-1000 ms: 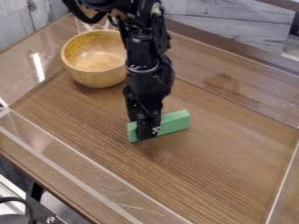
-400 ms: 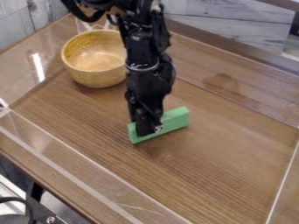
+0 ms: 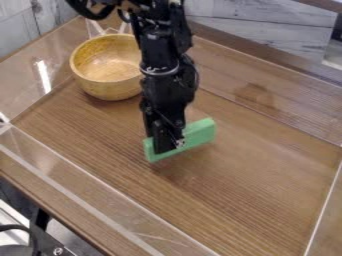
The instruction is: Put the green block in the brown bowl
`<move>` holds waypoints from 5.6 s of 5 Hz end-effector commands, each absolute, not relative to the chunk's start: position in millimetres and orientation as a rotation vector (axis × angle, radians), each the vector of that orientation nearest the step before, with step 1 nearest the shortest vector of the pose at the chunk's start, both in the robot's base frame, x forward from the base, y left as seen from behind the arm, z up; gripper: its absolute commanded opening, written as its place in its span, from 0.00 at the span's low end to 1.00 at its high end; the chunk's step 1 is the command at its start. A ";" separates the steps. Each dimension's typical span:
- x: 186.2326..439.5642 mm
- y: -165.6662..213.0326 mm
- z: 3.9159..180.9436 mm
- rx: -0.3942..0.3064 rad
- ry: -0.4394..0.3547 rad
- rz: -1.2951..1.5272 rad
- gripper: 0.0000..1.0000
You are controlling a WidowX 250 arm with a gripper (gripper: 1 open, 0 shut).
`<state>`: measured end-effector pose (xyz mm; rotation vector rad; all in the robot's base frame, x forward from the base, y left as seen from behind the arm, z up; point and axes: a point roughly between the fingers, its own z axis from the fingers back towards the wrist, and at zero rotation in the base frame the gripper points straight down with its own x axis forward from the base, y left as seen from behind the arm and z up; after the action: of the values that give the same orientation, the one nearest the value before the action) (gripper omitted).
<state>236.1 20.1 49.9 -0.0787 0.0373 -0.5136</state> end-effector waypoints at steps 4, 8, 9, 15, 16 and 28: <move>253.6 47.5 132.3 -0.008 -0.066 -0.299 0.00; 298.0 137.7 148.0 0.030 -0.127 -0.260 0.00; 302.5 145.5 141.3 0.031 -0.138 -0.278 0.00; 317.7 178.3 118.6 0.027 -0.175 -0.316 0.00; 318.4 179.8 117.1 0.028 -0.176 -0.319 0.00; 345.0 192.9 88.9 0.077 -0.195 -0.297 0.00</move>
<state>336.0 190.0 69.9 0.0345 -0.1463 -0.2893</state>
